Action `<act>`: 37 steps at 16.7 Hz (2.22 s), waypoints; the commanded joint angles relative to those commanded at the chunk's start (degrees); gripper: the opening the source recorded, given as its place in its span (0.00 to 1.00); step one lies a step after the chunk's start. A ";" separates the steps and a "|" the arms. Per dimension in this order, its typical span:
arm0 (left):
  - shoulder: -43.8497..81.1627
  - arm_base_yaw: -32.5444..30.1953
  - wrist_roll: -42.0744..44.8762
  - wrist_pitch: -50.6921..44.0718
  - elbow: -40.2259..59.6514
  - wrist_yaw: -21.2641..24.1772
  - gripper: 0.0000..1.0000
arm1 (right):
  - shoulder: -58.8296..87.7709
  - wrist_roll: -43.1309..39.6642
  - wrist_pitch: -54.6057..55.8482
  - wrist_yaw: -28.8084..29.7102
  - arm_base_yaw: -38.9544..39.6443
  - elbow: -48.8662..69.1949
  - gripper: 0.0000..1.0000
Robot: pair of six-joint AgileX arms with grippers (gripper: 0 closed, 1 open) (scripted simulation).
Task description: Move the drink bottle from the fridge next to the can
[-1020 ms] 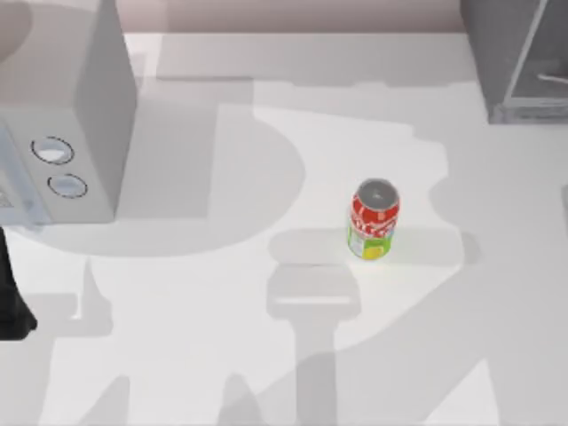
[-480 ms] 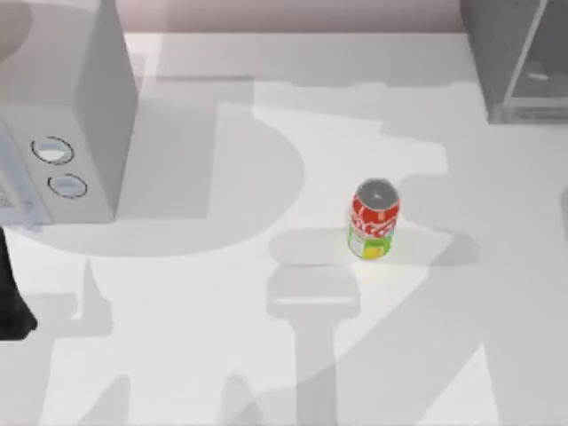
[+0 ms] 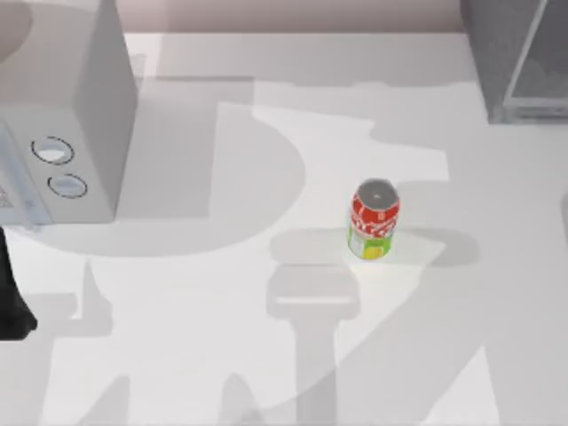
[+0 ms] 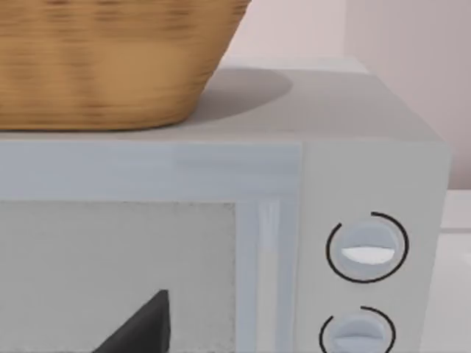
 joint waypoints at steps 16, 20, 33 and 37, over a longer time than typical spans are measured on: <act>0.00 0.00 0.00 0.00 0.00 0.00 1.00 | -22.26 0.19 10.34 -4.53 -3.74 -33.47 0.00; 0.00 0.00 0.00 0.00 0.00 0.00 1.00 | -20.72 0.12 14.24 -0.48 0.29 -35.70 0.00; 0.00 0.00 0.00 0.00 0.00 0.00 1.00 | -15.97 -0.79 37.90 33.22 33.62 -54.50 0.00; 0.00 0.00 0.00 0.00 0.00 0.00 1.00 | -15.98 -0.69 37.77 33.07 33.44 -54.36 0.00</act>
